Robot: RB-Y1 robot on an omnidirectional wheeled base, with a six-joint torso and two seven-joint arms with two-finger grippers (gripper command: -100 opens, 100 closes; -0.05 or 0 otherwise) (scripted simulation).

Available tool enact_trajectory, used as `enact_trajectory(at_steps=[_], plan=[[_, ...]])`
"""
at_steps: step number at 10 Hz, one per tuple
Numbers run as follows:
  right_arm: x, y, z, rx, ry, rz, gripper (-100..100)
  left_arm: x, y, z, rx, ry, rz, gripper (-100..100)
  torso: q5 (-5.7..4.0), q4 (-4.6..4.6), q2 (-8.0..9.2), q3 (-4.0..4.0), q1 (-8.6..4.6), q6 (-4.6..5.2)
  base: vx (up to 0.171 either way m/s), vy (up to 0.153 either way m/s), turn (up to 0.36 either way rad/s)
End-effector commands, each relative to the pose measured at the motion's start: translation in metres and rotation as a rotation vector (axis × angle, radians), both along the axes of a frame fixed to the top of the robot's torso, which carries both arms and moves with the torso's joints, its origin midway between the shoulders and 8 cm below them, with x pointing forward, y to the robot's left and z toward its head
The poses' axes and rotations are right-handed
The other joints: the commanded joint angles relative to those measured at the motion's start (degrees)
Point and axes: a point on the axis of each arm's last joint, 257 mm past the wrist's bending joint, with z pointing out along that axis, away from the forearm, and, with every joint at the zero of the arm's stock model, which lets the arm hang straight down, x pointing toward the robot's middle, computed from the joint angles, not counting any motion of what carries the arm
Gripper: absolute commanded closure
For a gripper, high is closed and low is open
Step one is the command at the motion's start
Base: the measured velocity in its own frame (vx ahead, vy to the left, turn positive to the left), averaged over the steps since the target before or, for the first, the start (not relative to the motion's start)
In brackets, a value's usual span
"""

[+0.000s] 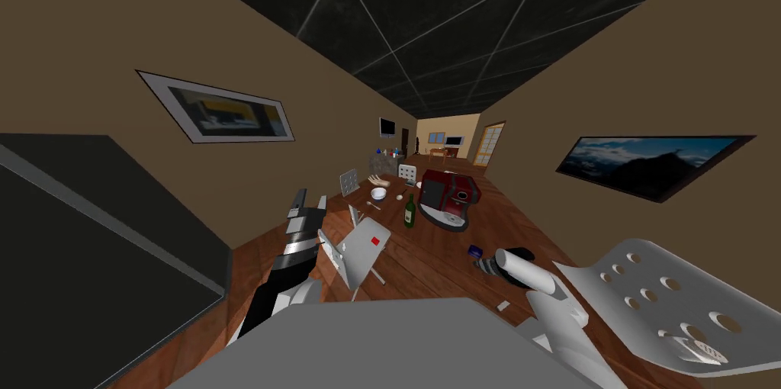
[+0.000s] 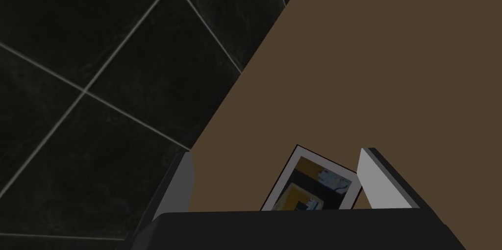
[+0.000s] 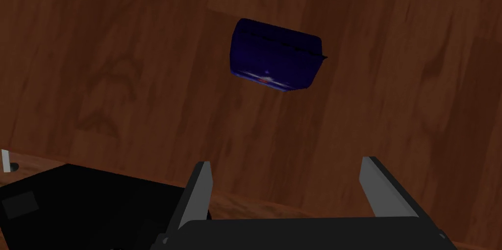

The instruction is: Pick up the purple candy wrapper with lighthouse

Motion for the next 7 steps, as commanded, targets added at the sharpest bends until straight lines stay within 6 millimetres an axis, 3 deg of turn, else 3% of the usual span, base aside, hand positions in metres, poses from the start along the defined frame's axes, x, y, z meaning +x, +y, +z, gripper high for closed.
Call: enact_trajectory(at_steps=[1, 7], plan=[[0.003, 0.006, -0.001, 0.049, 0.02, -0.028, -100, 0.0, 0.0, 0.0, 0.0, 0.0, 0.0, 0, 0.0, 0.0, 0.0, 0.0, 0.0, 0.0, 0.086, -0.001, -0.108], [0.015, 0.02, 0.009, 0.188, 0.073, -0.121, -100, 0.0, 0.0, 0.0, 0.0, 0.0, 0.0, 0, -0.01, 0.0, -0.01, -0.01, -0.02, 0.01, 0.098, 0.007, -0.107]])
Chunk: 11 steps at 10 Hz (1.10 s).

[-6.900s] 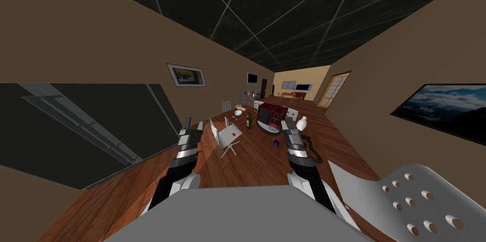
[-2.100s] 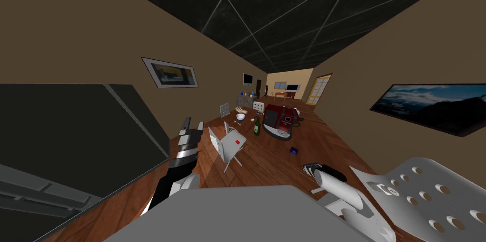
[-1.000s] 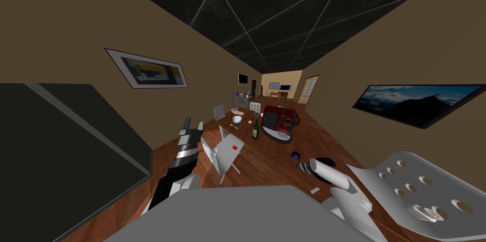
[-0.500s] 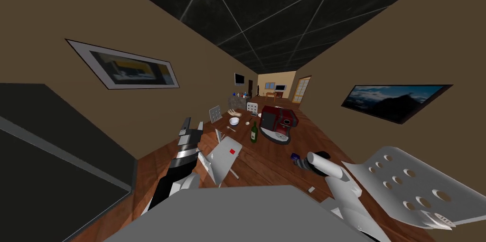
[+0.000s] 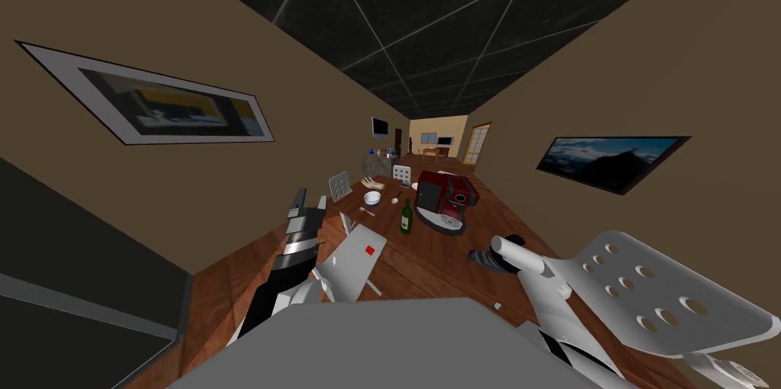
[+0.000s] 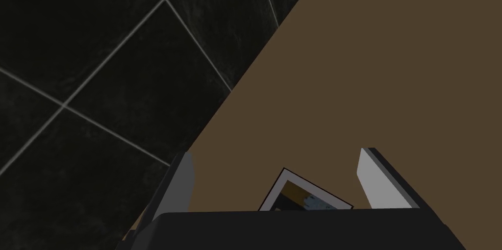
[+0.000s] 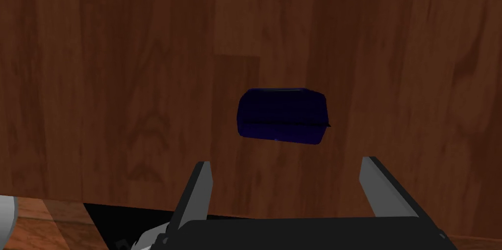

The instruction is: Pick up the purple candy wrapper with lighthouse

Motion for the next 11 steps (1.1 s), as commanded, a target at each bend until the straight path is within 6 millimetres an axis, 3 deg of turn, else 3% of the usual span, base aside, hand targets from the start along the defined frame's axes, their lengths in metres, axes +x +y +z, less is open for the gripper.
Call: enact_trajectory(at_steps=[1, 4, 5, 6, 8, 9, 10, 11], plan=[[0.002, 0.002, 0.004, 0.033, 0.015, -0.026, -100, 0.0, 0.0, 0.0, 0.0, 0.0, 0.0, 0, 0.0, 0.0, 0.0, 0.0, 0.0, 0.0, 0.103, 0.004, -0.067], [0.004, 0.003, 0.007, 0.051, 0.022, -0.042, -100, 0.0, 0.0, 0.0, 0.0, 0.0, 0.0, 0, -0.02, 0.02, 0.12, 0.06, -0.09, 0.0, 0.065, -0.008, -0.048], [0.004, 0.003, 0.008, 0.055, 0.024, -0.045, 0, 0.0, 0.0, 0.0, 0.0, 0.0, 0.0, 0, -0.03, 0.04, 0.26, 0.14, -0.07, 0.0, 0.007, -0.001, 0.003], [0.002, 0.006, -0.001, 0.053, 0.023, -0.039, -100, 0.0, 0.0, 0.0, 0.0, 0.0, 0.0, 0, -0.02, 0.07, 0.37, 0.2, -0.05, 0.0, 0.026, -0.009, -0.04], [-0.001, 0.01, -0.012, 0.052, 0.022, -0.033, -100, 0.0, 0.0, 0.0, 0.0, 0.0, 0.0, 0, -0.03, 0.06, 0.3, 0.17, -0.09, 0.0, 0.05, -0.012, -0.035], [0.001, 0.009, -0.009, 0.054, 0.024, -0.035, -100, 0.0, 0.0, 0.0, 0.0, 0.0, 0.0, 0, -0.03, 0.05, 0.26, 0.14, -0.09, 0.0, 0.024, -0.005, -0.004], [0.001, 0.009, -0.009, 0.052, 0.022, -0.035, 100, 0.0, 0.0, 0.0, 0.0, 0.0, 0.0, 0, -0.02, 0.06, 0.33, 0.18, -0.07, 0.0, 0.0, 0.0, 0.0], [0.001, 0.009, -0.009, 0.052, 0.023, -0.035, 100, 0.0, 0.0, 0.0, 0.0, 0.0, 0.0, 0, -0.03, 0.08, 0.4, 0.22, -0.05, -0.01, 0.0, 0.0, 0.0]])
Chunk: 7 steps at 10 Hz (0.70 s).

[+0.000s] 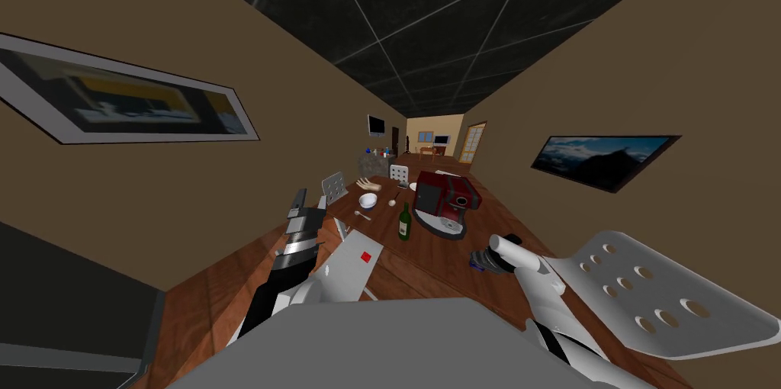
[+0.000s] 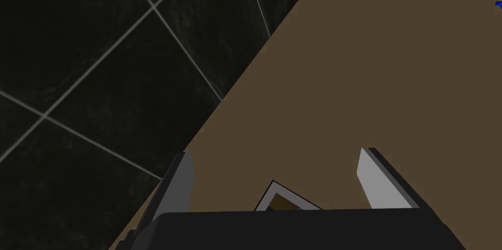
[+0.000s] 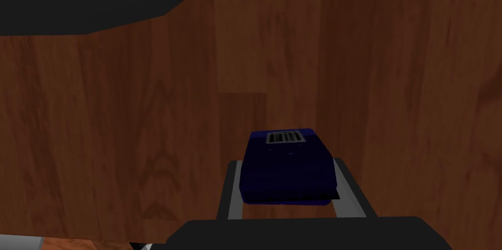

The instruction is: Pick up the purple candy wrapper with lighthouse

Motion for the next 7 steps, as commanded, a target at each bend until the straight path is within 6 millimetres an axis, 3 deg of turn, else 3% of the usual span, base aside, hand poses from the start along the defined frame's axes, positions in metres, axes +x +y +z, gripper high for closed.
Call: enact_trajectory(at_steps=[1, 3, 4, 5, 7], plan=[[0.0, 0.0, 0.0, 0.0, 0.0, 0.0, 100, 0.0, 0.0, 0.0, 0.0, 0.0, 0.0, 0, 0.0, 0.0, 0.0, 0.0, 0.0, 0.0, 0.0, 0.0, 0.0], [0.0, 0.0, 0.0, 0.0, 0.0, 0.0, 100, 0.0, 0.0, 0.0, 0.0, 0.0, 0.0, 0, 0.01, 0.0, 0.02, 0.01, 0.0, 0.01, 0.0, 0.0, 0.0], [0.0, 0.0, 0.0, 0.0, 0.0, 0.0, 0, 0.0, 0.0, 0.0, 0.0, 0.0, 0.0, 0, 0.01, 0.0, 0.02, 0.01, 0.0, 0.01, 0.0, 0.0, 0.0], [0.002, -0.004, 0.01, 0.002, 0.001, -0.005, 100, 0.0, 0.0, 0.0, 0.0, 0.0, 0.0, 0, 0.01, 0.0, 0.01, 0.01, 0.0, 0.01, -0.036, 0.007, 0.048], [0.003, -0.006, 0.016, 0.003, 0.002, -0.009, 100, 0.0, 0.0, 0.0, 0.0, 0.0, 0.0, 0, 0.03, 0.05, 0.19, 0.11, 0.06, 0.01, -0.048, 0.01, 0.033]])
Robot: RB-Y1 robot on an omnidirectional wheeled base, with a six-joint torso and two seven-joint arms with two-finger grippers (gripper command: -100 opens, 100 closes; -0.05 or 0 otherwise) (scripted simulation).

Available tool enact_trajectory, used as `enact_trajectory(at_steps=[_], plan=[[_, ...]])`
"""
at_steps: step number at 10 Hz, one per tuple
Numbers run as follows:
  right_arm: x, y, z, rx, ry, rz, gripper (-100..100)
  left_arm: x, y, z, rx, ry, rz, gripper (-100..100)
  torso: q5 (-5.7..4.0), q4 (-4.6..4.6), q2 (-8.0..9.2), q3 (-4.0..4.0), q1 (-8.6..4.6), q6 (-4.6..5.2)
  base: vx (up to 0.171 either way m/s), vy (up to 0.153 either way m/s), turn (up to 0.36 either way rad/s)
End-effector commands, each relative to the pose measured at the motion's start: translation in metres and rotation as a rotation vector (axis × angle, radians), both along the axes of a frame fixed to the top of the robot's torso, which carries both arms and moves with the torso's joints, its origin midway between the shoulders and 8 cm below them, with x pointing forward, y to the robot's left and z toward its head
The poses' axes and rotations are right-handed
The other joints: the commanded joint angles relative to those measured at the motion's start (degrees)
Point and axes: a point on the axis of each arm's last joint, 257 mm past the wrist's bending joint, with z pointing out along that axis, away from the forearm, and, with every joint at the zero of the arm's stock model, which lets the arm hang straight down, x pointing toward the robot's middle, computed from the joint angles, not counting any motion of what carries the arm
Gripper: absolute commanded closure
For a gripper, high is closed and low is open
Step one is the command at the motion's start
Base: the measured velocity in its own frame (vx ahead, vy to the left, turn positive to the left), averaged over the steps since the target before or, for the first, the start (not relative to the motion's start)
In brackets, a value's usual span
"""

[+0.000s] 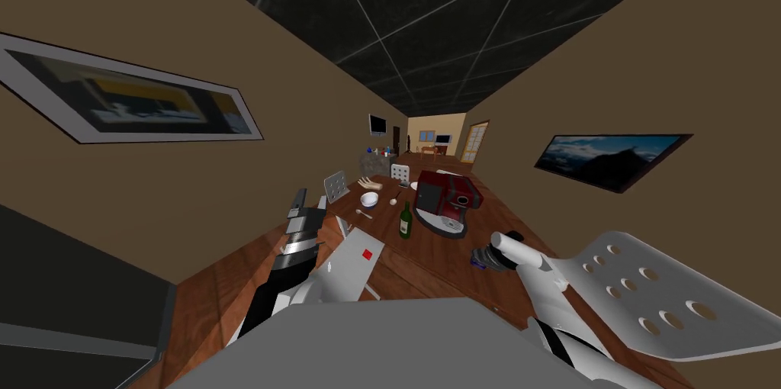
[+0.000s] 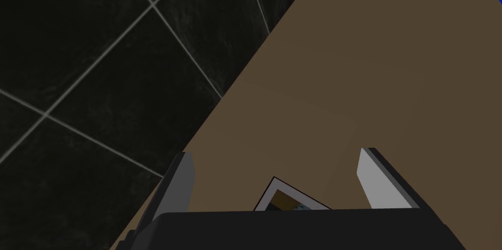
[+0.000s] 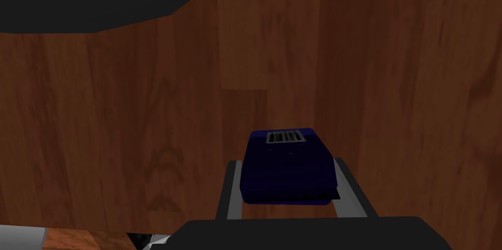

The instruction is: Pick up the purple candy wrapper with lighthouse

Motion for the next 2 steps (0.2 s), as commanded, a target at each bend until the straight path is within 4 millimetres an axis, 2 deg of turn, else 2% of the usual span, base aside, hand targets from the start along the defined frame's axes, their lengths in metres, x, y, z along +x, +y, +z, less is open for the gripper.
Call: enact_trajectory(at_steps=[1, 2], plan=[[0.0, 0.0, 0.0, 0.0, 0.0, 0.0, 100, 0.0, 0.0, 0.0, 0.0, 0.0, 0.0, 0, 0.0, 0.0, 0.0, 0.0, 0.0, 0.0, -0.018, 0.001, 0.002], [-0.0001, 0.0001, 0.0006, 0.001, 0.001, -0.001, 0, 0.0, 0.0, 0.0, 0.0, 0.0, 0.0, 0, -0.02, -0.02, -0.07, -0.04, -0.03, 0.0, 0.0, 0.0, 0.0]])
